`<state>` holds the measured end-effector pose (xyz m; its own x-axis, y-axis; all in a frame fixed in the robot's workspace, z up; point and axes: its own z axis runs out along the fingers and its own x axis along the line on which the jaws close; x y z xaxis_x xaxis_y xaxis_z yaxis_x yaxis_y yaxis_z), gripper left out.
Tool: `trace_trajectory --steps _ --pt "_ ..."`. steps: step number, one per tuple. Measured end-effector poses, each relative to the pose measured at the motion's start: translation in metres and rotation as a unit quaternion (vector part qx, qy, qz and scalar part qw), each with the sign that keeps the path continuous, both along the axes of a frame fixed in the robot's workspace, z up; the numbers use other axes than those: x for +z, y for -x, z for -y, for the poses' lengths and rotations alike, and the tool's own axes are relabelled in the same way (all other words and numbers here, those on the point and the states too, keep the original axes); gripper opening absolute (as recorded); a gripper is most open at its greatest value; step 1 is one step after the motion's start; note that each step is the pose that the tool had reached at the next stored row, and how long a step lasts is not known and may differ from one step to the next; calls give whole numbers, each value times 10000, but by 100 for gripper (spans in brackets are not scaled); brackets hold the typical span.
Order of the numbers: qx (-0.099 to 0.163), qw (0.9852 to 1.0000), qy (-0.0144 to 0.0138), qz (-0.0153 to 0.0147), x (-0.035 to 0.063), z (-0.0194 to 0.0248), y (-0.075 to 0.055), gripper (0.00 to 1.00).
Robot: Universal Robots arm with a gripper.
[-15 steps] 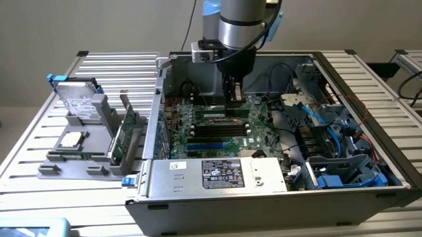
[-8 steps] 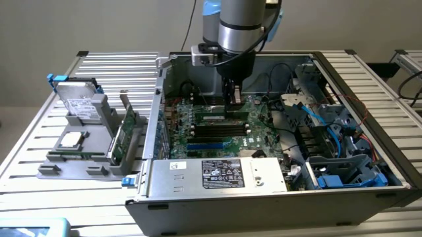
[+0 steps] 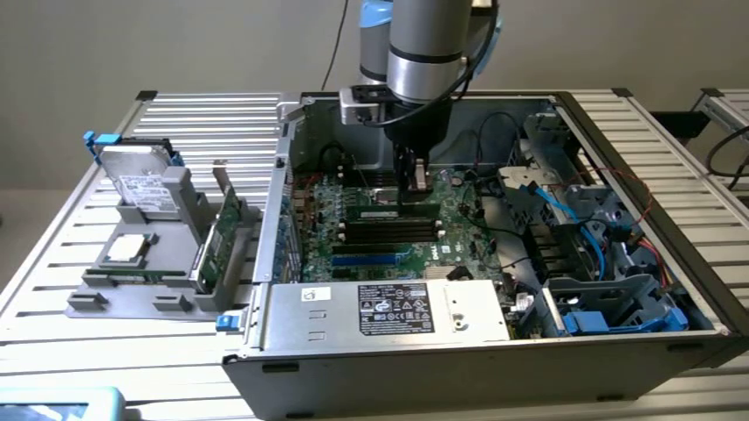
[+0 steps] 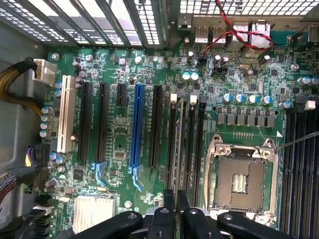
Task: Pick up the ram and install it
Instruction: 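Insert the ram into the slot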
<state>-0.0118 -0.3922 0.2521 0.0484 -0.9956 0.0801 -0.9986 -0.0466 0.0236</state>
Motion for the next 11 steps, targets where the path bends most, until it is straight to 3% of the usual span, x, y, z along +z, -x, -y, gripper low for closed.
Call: trace_trajectory --steps 11 --pt "-1 10000 1 -1 -62 33 0 14"
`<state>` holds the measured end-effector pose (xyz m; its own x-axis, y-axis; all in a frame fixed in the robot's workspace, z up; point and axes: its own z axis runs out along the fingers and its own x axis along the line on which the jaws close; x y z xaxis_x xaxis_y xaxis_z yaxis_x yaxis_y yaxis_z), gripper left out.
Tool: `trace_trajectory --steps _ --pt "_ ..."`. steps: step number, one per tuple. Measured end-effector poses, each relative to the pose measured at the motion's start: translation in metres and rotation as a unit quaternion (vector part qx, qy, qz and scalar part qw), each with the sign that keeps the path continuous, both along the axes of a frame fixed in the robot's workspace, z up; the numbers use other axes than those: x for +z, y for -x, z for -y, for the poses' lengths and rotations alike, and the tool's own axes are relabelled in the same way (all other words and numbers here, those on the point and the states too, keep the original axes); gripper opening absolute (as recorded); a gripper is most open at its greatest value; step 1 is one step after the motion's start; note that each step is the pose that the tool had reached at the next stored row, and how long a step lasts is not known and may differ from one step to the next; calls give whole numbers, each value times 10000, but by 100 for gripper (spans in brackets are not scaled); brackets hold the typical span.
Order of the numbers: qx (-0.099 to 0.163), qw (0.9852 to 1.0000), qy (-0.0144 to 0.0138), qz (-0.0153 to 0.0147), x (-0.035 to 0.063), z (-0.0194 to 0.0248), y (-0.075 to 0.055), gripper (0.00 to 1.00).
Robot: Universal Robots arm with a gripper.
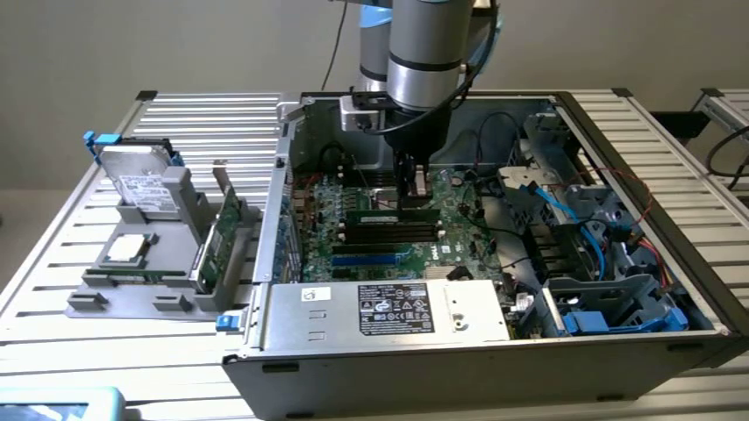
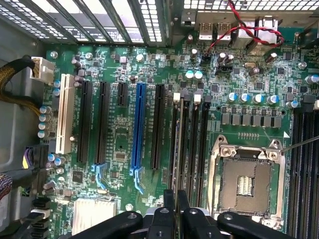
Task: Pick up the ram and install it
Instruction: 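Insert the ram into the slot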
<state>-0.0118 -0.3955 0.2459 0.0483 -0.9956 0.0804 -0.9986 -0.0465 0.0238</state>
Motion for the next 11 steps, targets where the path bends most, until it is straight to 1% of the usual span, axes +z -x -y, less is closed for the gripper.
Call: trace_trajectory --steps 3,5,7,8,9,11 --pt "1 10000 -1 3 -5 0 5 14" --pt "0 10000 0 25 -7 0 13 14" --pt "0 10000 -1 58 -13 0 22 14" --pt "0 10000 -2 68 -17 0 25 14" --pt "0 10000 -2 70 -21 -1 27 14" --pt "1 10000 11 70 -25 0 26 14"
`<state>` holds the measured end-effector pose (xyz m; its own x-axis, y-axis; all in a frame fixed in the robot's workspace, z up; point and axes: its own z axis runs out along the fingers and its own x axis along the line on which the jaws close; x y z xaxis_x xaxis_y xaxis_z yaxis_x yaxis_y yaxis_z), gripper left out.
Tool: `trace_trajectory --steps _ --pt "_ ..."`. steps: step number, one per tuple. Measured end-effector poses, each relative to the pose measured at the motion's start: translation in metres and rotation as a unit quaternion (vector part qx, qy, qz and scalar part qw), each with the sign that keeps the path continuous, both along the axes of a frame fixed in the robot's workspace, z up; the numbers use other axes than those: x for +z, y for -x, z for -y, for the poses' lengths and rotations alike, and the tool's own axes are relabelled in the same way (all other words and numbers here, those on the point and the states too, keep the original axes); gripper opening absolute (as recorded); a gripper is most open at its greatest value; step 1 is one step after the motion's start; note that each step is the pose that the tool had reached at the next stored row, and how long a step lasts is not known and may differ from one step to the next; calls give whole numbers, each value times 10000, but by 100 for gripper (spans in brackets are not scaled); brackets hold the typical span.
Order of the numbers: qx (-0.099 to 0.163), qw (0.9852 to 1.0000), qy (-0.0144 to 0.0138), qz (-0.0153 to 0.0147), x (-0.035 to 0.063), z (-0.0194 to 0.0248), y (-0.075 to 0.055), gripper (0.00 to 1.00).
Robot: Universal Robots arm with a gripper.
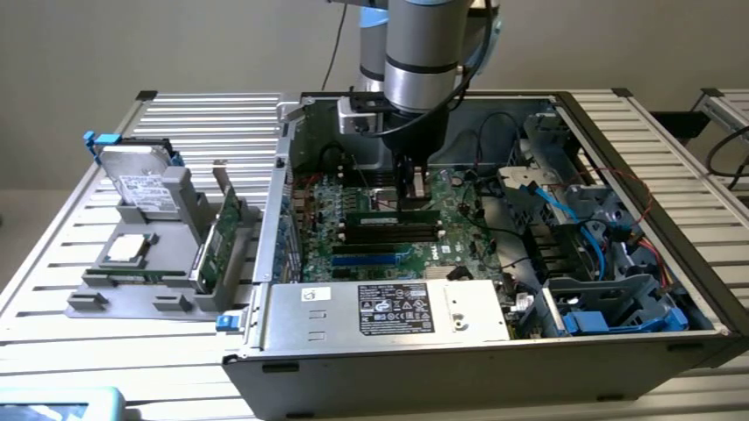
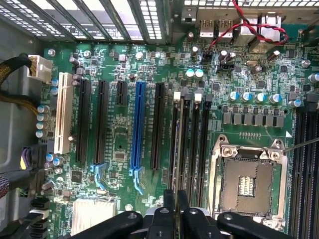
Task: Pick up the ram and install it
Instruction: 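Insert the ram into the slot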
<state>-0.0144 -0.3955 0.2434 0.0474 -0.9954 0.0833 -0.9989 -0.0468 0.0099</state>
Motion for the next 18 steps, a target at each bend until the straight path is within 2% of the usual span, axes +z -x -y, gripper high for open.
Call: trace_trajectory --steps 9,18 --pt "-1 10000 19 1 -45 0 1 14" --pt "-2 10000 22 9 -97 -5 2 14"
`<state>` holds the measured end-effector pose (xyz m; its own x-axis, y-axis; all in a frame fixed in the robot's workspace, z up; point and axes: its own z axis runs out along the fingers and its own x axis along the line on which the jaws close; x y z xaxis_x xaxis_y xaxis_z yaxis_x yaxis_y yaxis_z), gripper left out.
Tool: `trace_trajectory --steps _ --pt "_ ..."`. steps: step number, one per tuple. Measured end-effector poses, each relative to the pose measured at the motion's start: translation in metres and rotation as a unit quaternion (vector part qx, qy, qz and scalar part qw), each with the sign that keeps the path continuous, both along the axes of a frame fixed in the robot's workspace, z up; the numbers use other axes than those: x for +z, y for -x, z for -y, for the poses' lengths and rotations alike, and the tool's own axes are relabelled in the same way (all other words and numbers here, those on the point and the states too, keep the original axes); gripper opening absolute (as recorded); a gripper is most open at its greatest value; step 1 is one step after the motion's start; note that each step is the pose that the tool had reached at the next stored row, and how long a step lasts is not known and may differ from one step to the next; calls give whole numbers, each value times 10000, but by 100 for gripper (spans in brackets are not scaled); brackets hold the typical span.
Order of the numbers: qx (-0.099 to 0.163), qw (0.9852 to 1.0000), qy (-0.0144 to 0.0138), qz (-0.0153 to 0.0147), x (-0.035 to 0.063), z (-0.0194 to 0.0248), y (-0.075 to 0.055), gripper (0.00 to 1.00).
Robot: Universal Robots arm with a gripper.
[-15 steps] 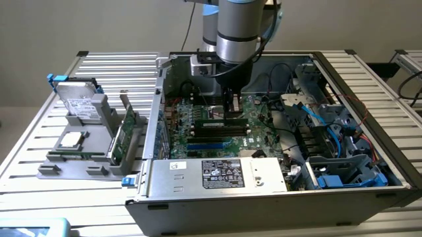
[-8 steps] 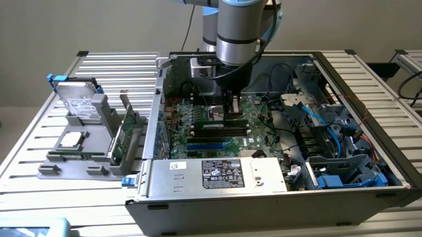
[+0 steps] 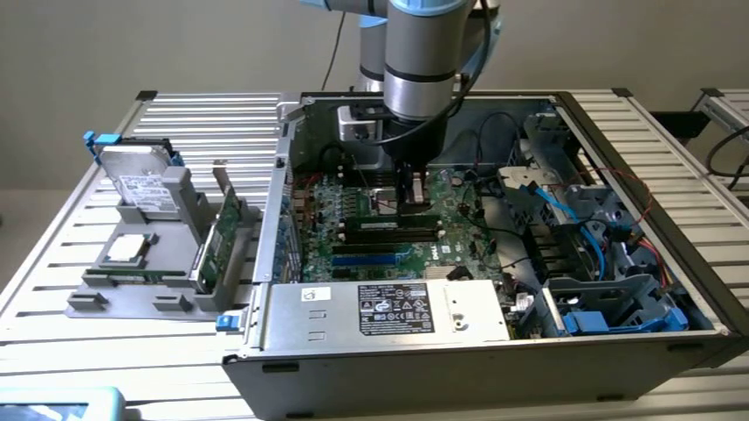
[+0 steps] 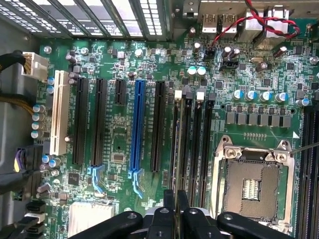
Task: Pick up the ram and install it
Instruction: 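Insert the ram into the slot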
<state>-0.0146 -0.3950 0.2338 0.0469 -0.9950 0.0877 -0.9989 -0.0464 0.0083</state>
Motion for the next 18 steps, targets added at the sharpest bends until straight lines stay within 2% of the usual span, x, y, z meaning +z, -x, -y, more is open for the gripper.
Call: trace_trajectory --steps 4,18 --pt "0 10000 -1 12 -11 -25 -1 14" --pt "0 10000 8 22 -38 -18 4 14"
